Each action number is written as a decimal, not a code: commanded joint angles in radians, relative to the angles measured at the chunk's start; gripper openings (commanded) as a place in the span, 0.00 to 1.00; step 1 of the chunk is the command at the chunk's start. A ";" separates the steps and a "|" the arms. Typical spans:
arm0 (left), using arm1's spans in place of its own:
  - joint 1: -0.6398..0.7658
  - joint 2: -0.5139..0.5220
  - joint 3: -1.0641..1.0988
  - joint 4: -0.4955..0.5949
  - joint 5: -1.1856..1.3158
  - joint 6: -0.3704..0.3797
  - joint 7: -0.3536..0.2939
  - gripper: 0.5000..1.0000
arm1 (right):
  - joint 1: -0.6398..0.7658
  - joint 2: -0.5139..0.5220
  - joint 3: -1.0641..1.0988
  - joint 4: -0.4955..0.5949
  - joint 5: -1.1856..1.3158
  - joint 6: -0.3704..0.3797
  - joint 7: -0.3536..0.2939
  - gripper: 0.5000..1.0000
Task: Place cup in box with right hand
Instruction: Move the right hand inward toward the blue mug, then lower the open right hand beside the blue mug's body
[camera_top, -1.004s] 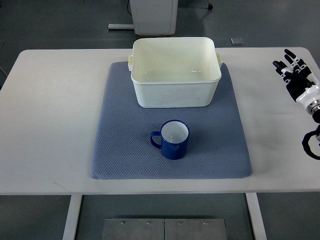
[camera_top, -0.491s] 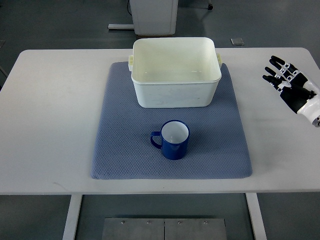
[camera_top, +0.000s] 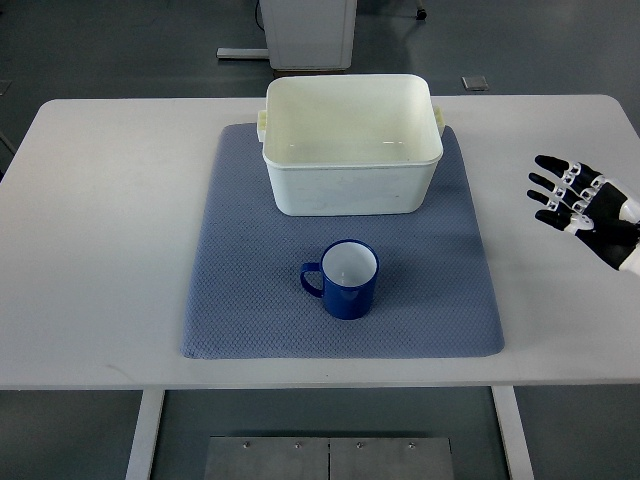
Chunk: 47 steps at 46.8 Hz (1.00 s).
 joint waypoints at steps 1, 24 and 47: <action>0.000 0.000 0.000 -0.001 0.000 -0.001 -0.001 1.00 | -0.012 -0.007 0.000 0.012 -0.048 -0.015 0.007 1.00; 0.000 0.000 0.000 -0.001 0.000 0.001 0.001 1.00 | -0.035 0.044 -0.087 0.033 -0.274 -0.147 0.049 1.00; 0.000 0.000 0.000 0.001 0.000 0.001 -0.001 1.00 | -0.006 0.153 -0.153 0.029 -0.318 -0.215 0.055 1.00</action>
